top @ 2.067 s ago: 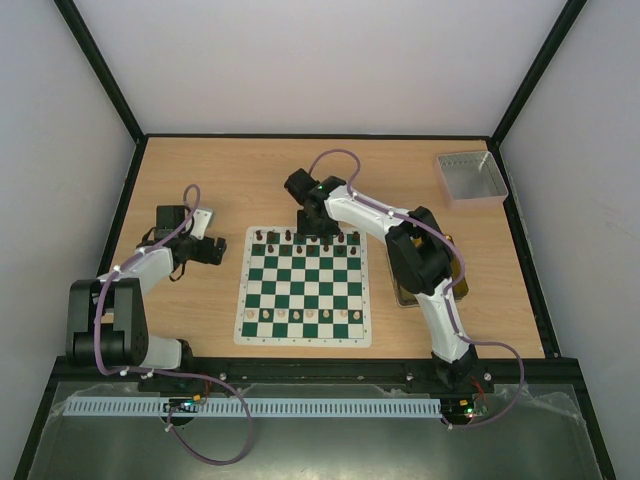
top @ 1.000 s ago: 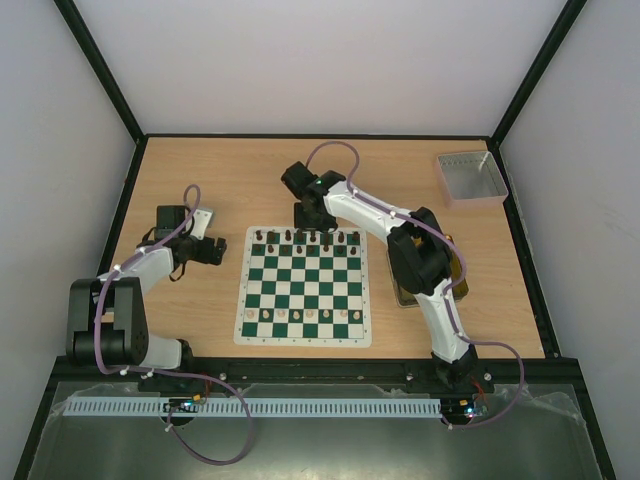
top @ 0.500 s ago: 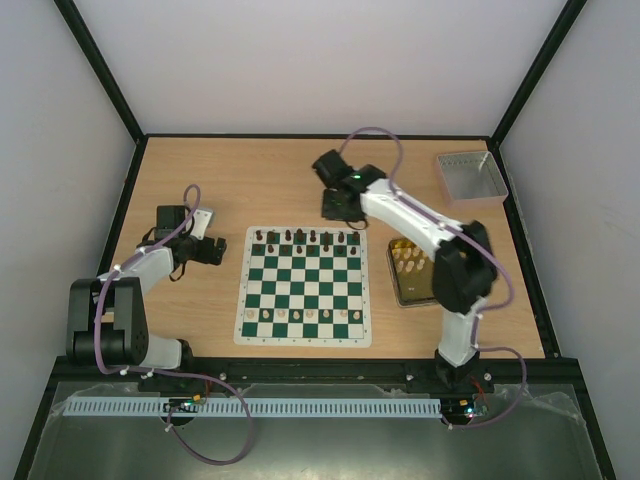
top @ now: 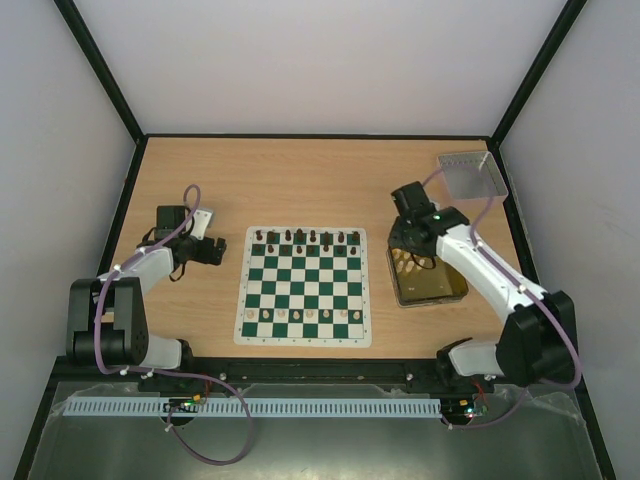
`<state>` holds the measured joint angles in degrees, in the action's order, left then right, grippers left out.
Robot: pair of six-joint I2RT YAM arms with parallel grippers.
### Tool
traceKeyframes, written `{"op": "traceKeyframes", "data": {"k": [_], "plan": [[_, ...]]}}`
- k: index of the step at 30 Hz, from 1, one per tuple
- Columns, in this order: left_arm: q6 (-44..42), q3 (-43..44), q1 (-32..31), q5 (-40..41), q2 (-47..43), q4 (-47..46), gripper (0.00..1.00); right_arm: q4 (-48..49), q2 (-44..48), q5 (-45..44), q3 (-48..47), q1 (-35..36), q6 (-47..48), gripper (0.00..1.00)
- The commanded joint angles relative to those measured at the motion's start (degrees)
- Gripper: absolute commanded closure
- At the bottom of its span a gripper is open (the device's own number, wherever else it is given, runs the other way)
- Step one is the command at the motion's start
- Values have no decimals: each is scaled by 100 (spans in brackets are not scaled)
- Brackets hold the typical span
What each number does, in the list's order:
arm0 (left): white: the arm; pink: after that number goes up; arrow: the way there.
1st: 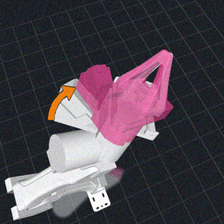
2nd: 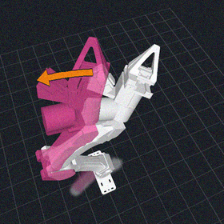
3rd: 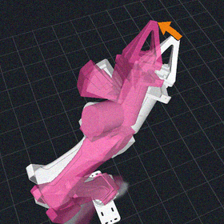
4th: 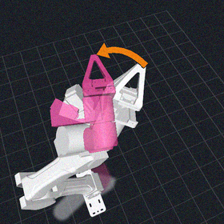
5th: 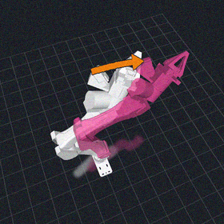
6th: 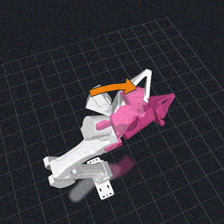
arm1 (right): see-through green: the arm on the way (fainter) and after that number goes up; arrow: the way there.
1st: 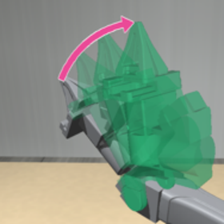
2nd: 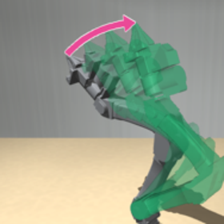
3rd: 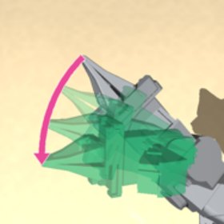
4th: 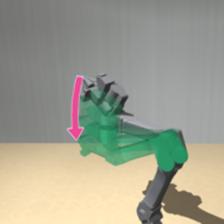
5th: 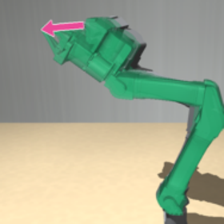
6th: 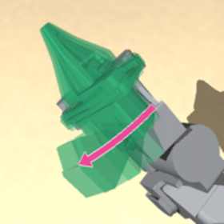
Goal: Set up the chess pieces on the board
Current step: Pick up the chess piece from the storage box.
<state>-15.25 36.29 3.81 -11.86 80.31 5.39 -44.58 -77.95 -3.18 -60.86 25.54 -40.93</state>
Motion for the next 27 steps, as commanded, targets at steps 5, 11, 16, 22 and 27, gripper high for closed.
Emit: {"op": "traceKeyframes", "data": {"k": [5,11,16,22,27], "plan": [[-59,-113,-38,-30,-97,-95,0,437,413,690,752,-1192,166,60],[-48,-158,-56,18,-88,-161,1,676,208,870,909,-1782,111,61],[-57,-172,-74,26,-62,-178,1,954,111,1151,1053,-2280,-77,62],[-58,-167,-83,27,-55,-170,1,1204,-78,1294,1088,-2450,-274,63],[-66,-167,-91,14,-51,-165,0,1283,-85,1099,1085,-2510,-395,64]]}}
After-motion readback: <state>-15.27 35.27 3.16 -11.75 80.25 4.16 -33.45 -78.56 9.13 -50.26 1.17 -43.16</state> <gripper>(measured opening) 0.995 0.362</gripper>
